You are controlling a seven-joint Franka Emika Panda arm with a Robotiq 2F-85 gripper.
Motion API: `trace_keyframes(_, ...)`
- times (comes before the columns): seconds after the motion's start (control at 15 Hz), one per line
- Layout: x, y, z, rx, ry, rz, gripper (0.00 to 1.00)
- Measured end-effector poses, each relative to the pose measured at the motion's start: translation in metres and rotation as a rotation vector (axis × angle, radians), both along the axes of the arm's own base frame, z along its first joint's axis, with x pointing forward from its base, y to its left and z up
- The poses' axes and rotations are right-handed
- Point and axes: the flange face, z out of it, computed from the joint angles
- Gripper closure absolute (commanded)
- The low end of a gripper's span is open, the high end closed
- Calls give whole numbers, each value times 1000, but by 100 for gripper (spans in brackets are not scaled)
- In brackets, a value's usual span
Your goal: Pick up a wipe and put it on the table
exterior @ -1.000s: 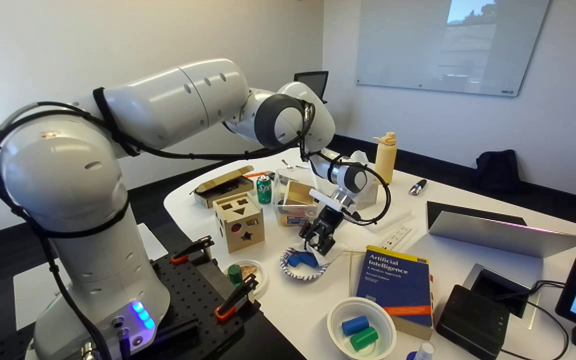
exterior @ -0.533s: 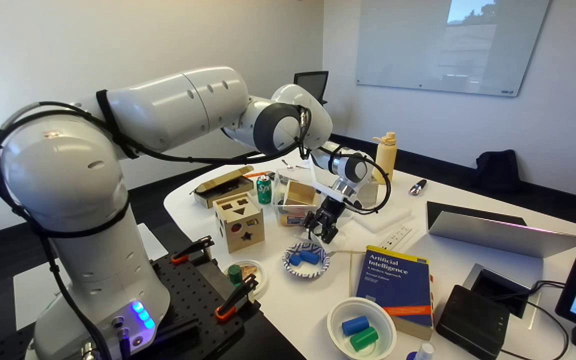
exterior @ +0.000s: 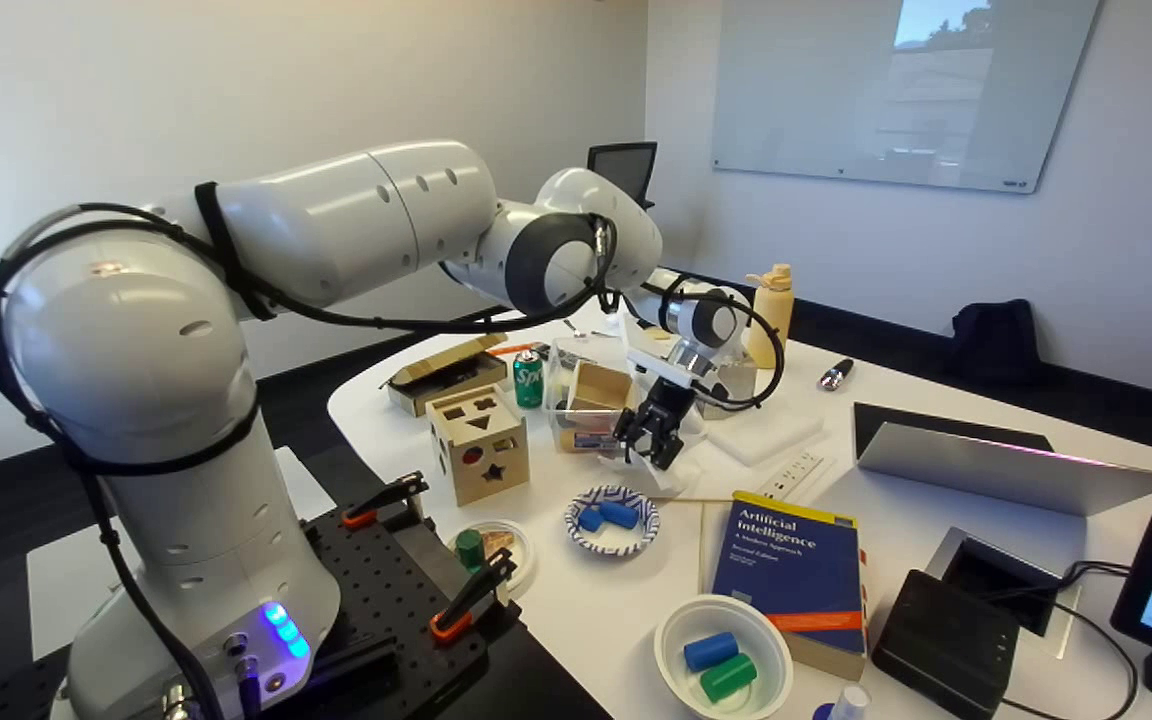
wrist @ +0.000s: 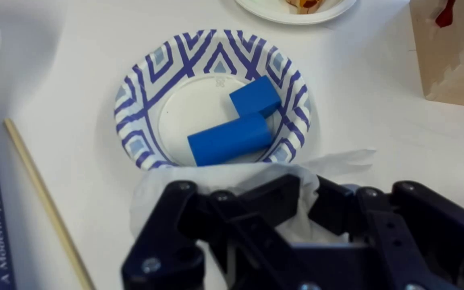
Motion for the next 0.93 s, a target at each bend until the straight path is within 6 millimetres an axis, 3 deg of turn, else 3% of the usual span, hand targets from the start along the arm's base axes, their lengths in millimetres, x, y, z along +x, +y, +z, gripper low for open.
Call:
trace_keyframes(0.47, 8, 14, -8, -3, -32, 23, 100)
trace_keyframes(0.93, 26, 32, 16, -8, -99, 52, 100)
